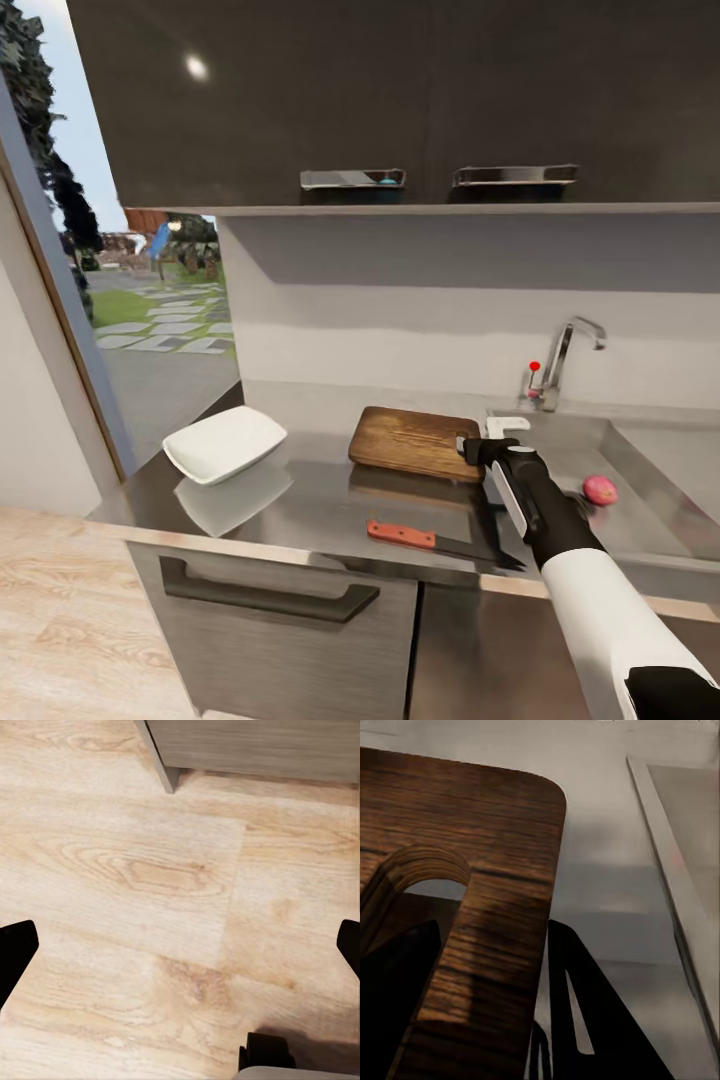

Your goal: In the kitchen, take the Vidalia onion out of the sink, dice it on the chopping board with the paring knife, put the diced onion into the bowl on the countertop, then place both the paring knife and the chopping board into the sink.

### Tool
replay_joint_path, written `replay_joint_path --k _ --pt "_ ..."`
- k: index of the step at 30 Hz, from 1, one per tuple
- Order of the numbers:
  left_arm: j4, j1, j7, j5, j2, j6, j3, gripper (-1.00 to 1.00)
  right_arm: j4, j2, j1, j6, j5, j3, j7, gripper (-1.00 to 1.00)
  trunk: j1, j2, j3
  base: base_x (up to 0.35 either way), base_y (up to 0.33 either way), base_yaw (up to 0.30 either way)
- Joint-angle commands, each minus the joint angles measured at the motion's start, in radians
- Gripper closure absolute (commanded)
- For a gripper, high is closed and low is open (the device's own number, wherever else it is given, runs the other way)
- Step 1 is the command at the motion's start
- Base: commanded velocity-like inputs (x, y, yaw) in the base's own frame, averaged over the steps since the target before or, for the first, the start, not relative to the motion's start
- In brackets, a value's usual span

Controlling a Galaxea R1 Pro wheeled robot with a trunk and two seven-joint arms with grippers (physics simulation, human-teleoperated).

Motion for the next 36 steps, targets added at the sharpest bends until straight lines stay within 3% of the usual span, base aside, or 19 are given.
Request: replay_joint_path --k 1,8,18,36 --pt "0.001 -0.001 0.003 0.004 0.000 -0.003 -0.005 -1.00 -0.001 -0.001 -0.001 0.005 0.000 0.001 -0.003 1.00 0.000 -0.001 -0.001 0.079 0.000 0.000" --pt "0.001 -0.001 0.003 0.004 0.000 -0.003 -0.006 -1.00 -0.001 -0.004 -0.001 0.005 0.001 0.000 -0.003 1.00 0.000 -0.001 -0.001 0.018 0.000 0.000" --pt "0.001 -0.001 0.003 0.004 -0.001 -0.003 -0.006 -1.00 -0.001 -0.076 -0.001 0.044 -0.003 0.003 0.017 1.00 0.000 -0.001 -0.001 0.000 0.000 0.000" --pt "0.001 -0.001 0.003 0.004 -0.001 -0.003 -0.006 -1.00 0.035 -0.084 -0.001 0.048 -0.003 0.007 0.093 1.00 0.000 -0.001 -0.001 0.000 0.000 0.000"
